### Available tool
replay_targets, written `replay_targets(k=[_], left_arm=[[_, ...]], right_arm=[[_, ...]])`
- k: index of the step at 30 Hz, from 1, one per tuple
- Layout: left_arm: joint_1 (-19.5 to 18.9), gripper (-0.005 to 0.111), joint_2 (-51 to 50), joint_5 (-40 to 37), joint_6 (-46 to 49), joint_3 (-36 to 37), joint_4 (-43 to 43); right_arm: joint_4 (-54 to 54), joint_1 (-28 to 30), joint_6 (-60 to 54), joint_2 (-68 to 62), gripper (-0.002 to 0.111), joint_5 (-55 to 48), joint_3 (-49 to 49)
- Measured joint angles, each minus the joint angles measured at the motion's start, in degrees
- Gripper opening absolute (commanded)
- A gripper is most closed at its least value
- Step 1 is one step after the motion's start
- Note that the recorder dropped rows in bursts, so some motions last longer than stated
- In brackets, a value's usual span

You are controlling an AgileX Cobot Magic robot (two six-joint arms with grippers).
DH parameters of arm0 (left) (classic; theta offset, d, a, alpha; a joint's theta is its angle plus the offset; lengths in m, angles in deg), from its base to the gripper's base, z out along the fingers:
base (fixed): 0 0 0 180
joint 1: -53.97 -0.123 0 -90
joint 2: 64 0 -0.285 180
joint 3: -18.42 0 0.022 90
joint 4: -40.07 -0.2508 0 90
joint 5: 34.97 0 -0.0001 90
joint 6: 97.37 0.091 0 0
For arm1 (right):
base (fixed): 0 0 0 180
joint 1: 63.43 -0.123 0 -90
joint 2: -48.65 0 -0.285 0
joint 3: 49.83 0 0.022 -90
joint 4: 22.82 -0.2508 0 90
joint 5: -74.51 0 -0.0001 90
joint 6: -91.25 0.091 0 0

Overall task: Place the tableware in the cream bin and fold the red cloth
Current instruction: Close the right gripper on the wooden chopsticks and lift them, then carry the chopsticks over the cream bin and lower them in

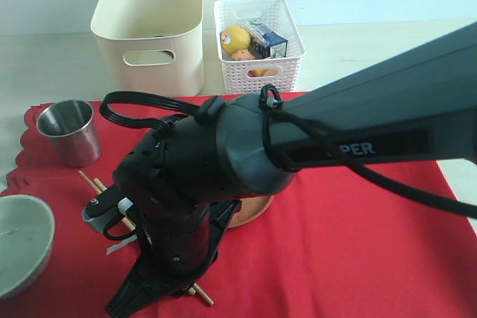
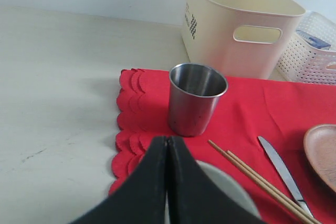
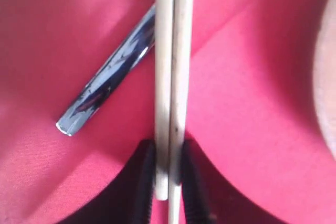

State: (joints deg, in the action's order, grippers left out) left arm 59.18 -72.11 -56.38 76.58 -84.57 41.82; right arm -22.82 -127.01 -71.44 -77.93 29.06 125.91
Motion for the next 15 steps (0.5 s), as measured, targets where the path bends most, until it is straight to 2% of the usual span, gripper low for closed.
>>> replay_targets(k=[5,15], left_arm=[[0.0,0.0,0.0,0.0,0.0,0.0,0.0],[0.0,0.0,0.0,0.0,0.0,0.0,0.0]], right_arm=[[0.99,0.0,0.9,0.0,0.0,-0.64,0.0],[8.65,-0.11,4.92,2.05,0.0,-2.67,-0.47]])
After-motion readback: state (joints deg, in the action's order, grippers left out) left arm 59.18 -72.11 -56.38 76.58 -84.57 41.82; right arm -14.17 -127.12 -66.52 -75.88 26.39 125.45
